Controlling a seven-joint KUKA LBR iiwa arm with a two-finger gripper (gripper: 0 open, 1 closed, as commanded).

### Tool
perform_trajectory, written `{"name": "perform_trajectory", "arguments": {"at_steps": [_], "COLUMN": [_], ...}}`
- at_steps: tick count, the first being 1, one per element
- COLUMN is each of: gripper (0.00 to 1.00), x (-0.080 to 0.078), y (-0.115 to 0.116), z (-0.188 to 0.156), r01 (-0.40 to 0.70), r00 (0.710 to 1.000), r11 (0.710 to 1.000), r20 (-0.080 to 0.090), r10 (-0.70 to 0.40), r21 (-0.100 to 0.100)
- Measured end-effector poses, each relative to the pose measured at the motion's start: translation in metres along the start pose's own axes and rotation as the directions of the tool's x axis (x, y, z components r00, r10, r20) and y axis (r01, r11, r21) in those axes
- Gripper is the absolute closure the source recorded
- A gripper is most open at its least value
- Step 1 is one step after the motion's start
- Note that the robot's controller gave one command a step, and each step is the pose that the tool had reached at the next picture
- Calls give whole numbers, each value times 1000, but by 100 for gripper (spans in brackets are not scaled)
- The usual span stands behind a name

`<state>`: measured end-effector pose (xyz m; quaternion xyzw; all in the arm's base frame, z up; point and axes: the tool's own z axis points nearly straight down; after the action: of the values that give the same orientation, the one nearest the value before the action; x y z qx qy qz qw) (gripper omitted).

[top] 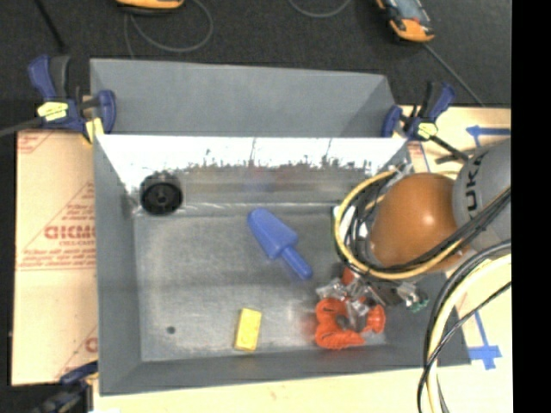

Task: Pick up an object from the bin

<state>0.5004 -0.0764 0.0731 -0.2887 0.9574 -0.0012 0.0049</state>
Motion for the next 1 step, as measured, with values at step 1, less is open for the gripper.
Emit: {"name": "perform_trajectory", "arguments": {"at_steps": [1], "gripper": [100], "x": [0], "y": [0], "z": [0], "r01": [1], "r00": [1000], "r11": [1000], "r20": [0], "r10": [-1], "r21": [0]}}
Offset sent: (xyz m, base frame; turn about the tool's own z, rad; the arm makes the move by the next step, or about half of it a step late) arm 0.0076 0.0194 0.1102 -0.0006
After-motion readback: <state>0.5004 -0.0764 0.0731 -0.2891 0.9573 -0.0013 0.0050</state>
